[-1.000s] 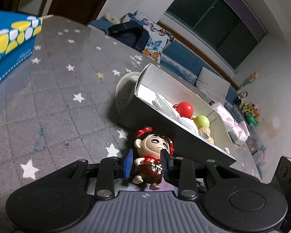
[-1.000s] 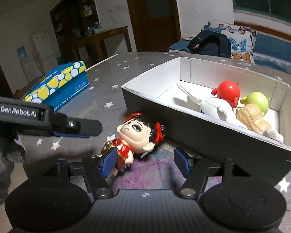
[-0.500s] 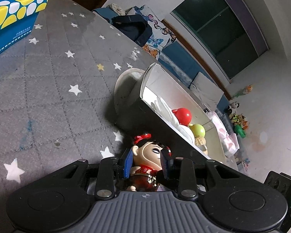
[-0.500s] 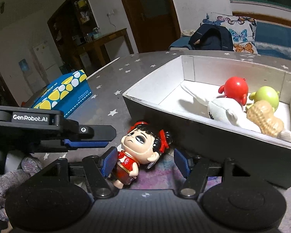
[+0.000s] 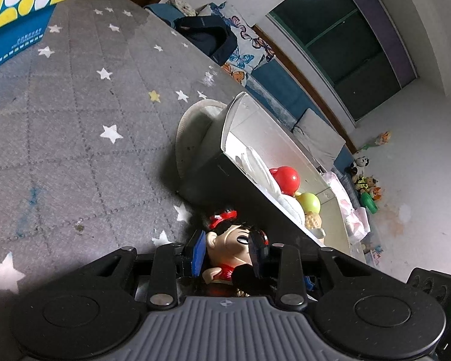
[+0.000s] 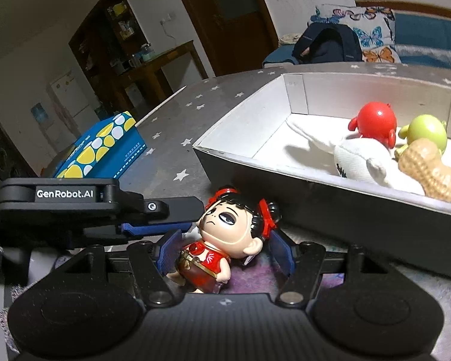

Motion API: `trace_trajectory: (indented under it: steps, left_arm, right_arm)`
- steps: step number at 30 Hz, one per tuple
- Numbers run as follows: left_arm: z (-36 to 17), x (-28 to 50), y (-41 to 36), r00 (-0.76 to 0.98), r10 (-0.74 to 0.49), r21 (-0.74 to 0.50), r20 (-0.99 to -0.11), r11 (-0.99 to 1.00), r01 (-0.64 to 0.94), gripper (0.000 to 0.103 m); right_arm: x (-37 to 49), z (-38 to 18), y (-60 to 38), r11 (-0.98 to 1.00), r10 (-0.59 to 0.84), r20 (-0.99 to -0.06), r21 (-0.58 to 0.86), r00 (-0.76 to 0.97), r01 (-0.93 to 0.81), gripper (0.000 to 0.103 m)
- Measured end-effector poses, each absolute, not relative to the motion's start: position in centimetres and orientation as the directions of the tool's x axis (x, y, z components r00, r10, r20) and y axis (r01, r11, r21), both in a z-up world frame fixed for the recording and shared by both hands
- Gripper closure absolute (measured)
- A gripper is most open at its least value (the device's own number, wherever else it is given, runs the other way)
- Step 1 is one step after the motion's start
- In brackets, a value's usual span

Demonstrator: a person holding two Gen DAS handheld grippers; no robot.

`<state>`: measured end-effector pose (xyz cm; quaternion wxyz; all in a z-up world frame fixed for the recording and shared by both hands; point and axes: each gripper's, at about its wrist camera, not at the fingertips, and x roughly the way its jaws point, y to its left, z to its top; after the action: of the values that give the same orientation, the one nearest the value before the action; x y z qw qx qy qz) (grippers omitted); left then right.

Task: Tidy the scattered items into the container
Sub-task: 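Close the right gripper around the doll while the left gripper grips its head, then lift the doll with both grippers and carry it over the box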

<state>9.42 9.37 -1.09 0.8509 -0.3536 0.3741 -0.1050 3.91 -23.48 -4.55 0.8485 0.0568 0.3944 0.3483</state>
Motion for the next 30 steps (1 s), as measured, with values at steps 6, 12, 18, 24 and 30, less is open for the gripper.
trace_trajectory:
  steps: [6, 12, 18, 24, 30]
  left_arm:
    - [-1.4, 9.8, 9.6, 0.692, -0.457, -0.694, -0.559, 0.715, -0.088, 0.068]
    - [-1.9, 10.2, 9.9, 0.686, -0.479, -0.718, -0.548, 0.690, -0.092, 0.068]
    - [-2.1, 10.4, 9.8, 0.682, -0.495, -0.735, -0.538, 0.672, -0.093, 0.067]
    - [-2.1, 10.0, 9.6, 0.677, -0.508, -0.743, -0.532, 0.664, -0.086, 0.067]
    - [-2.5, 9.9, 9.7, 0.669, -0.532, -0.765, -0.520, 0.638, -0.087, 0.066]
  right_arm:
    - [4.6, -5.1, -23.2, 0.747, 0.645, -0.637, 0.409, 0.422, -0.524, 0.037]
    - [5.3, -5.6, -22.8, 0.751, 0.642, -0.646, 0.424, 0.412, -0.506, 0.036]
    - [5.7, -5.9, -22.5, 0.753, 0.640, -0.653, 0.429, 0.404, -0.500, 0.038]
    - [6.0, -6.0, -22.7, 0.752, 0.642, -0.656, 0.439, 0.396, -0.492, 0.046]
    - [5.8, -5.9, -22.7, 0.749, 0.642, -0.657, 0.429, 0.395, -0.505, 0.046]
